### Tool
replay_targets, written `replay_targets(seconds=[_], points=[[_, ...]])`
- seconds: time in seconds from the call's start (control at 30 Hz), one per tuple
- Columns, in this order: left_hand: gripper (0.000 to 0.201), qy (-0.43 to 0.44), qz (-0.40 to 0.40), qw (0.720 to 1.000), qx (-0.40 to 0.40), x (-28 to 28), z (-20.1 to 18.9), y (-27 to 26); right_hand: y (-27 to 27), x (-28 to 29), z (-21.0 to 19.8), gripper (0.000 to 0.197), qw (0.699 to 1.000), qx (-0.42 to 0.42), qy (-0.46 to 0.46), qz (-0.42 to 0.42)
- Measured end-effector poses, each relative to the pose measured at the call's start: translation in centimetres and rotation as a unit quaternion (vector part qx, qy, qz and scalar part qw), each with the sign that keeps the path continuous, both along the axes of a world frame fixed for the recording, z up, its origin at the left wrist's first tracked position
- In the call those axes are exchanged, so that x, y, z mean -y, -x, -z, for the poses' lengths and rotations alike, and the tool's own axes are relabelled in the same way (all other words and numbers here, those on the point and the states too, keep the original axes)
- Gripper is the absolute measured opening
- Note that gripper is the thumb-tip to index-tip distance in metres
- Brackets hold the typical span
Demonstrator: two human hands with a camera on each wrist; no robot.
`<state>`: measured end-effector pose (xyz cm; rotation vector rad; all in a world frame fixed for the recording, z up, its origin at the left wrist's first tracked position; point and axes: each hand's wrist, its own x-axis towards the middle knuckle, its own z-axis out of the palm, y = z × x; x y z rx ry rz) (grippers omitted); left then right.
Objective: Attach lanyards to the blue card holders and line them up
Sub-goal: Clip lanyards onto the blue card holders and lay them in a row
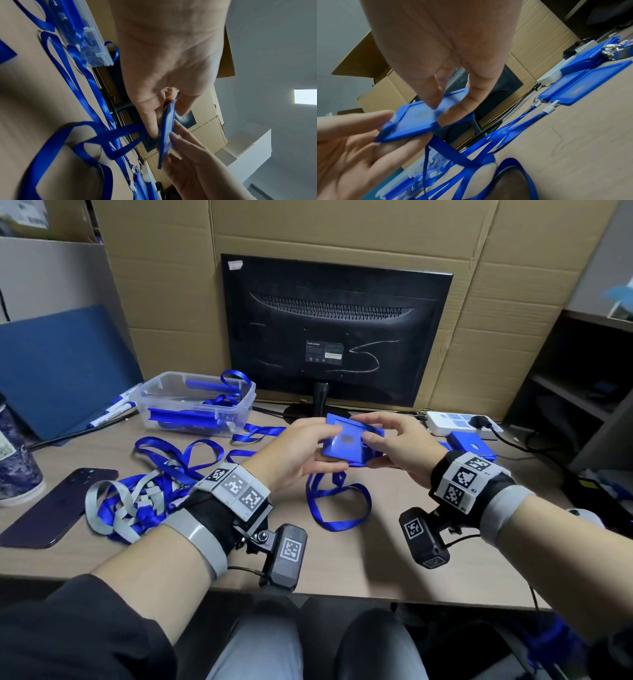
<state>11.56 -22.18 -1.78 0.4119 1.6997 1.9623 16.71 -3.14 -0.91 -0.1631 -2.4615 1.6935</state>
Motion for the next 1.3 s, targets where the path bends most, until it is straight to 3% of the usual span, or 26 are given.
replay_targets(seconds=[0.1,0.2,0.27,0.37,0.6,0.73,0.87,1.1,1.3], points=[[0.030,0.013,0.011,1.000,-0.025,-0.3,0.2,0.1,0.2,0.1,0.2,0.055,0.999,-0.020,-0.034,-0.019],[0.029,0.029,0.014,0.998,-0.047,-0.4,0.0,0.1,0.7,0.0,0.7,0.087,0.986,-0.033,-0.161,-0.037],[0.027,0.035,0.012,0.998,-0.055,-0.5,-0.1,0.1,1.0,0.2,0.8,0.094,0.970,-0.060,-0.232,-0.050],[0.026,0.052,0.016,0.997,-0.063,-0.5,-0.3,0.1,1.2,0.5,0.5,0.092,0.952,-0.097,-0.285,-0.058],[0.029,0.072,0.000,0.996,-0.061,-0.4,-0.4,-0.1,1.4,0.8,0.9,0.081,0.966,-0.086,-0.238,-0.051],[0.063,0.190,-0.142,0.964,-0.119,-0.3,-0.3,0.8,1.7,-0.1,0.8,0.078,0.952,-0.086,-0.292,0.040],[0.059,0.239,-0.282,0.918,-0.143,0.6,-0.2,2.2,2.0,-2.8,1.3,0.077,0.933,-0.053,-0.321,0.155],[0.066,0.284,-0.266,0.906,-0.168,-1.4,0.9,3.7,2.6,-6.5,2.3,0.078,0.920,0.007,-0.336,0.200],[0.057,0.343,-0.259,0.889,-0.161,-3.8,2.2,5.1,2.4,-10.6,3.1,0.076,0.906,0.098,-0.367,0.189]])
